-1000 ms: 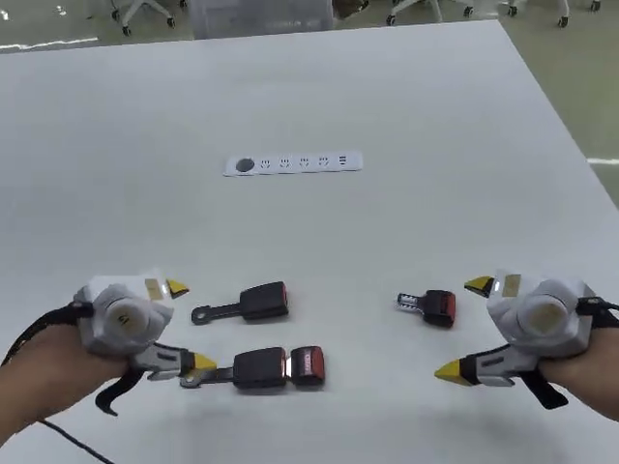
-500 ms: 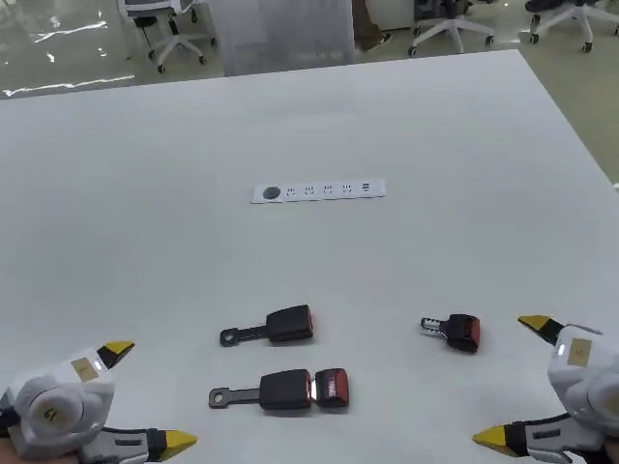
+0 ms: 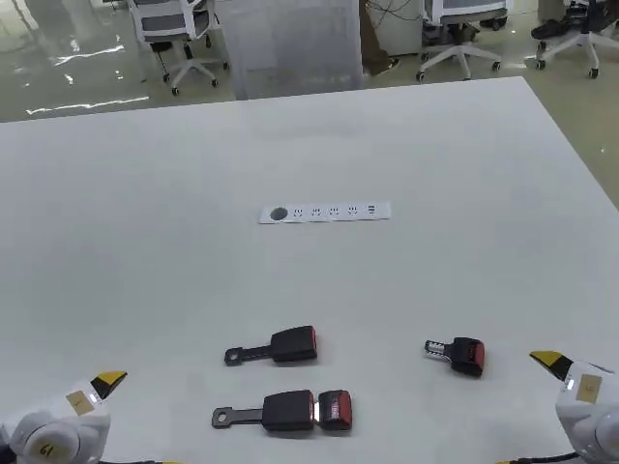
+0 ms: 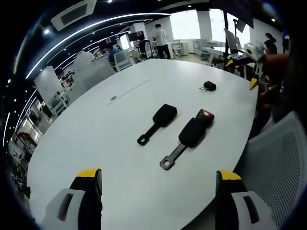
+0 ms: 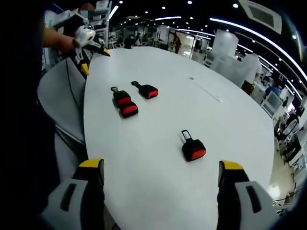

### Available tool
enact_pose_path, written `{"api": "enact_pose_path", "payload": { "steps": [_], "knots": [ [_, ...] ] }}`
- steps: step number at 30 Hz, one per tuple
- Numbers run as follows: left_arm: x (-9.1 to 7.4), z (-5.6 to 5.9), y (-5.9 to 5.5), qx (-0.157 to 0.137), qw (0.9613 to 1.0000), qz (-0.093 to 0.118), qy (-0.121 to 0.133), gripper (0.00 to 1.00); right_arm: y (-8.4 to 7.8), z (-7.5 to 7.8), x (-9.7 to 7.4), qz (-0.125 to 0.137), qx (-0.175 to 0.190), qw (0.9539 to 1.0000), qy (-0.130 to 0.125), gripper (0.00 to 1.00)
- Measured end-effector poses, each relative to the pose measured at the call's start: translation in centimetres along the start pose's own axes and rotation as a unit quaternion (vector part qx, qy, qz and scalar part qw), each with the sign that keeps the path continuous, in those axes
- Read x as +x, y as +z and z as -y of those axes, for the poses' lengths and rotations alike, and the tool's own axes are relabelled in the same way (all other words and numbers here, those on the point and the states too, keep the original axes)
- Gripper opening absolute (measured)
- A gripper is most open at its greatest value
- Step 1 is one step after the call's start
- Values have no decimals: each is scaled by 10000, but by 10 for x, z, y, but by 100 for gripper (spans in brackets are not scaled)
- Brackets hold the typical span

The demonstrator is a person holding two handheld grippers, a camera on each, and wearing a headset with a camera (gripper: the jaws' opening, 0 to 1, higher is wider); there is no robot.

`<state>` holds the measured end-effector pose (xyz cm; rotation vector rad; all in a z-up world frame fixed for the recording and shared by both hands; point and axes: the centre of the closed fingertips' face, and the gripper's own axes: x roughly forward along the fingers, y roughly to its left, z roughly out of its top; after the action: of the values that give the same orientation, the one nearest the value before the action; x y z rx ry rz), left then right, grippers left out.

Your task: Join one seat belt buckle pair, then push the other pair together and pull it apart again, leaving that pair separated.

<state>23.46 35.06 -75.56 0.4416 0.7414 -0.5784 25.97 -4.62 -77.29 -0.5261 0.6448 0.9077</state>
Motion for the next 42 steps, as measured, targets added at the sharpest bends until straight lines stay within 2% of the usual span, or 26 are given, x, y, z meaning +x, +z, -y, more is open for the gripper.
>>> {"api": "enact_pose_path", "payload": {
  "steps": [3, 8, 13, 18, 30, 42],
  "knots": [
    [1, 4, 1, -9, 10000, 16, -9, 100, -1, -1, 1, 10, 95, 10000, -5, 100],
    [1, 6, -4, 38, 10000, -67, -10, 100, -3, -9, 4, 7, 182, 9998, 27, 100],
    [1, 8, -3, 33, 10000, -38, -3, 100, -6, -15, 6, -37, 155, 9999, 57, 100],
    [0, 12, -2, 69, 10000, 4, -11, 100, -4, -16, 7, -2, 193, 9998, 22, 100],
    [-3, 15, -7, 75, 10000, 43, -16, 100, -1, -19, 9, -18, 231, 9997, -39, 100],
    [-5, 12, -7, 44, 9999, 91, 35, 100, 1, -16, 9, -75, 203, 9997, -90, 100]
  ]
}}
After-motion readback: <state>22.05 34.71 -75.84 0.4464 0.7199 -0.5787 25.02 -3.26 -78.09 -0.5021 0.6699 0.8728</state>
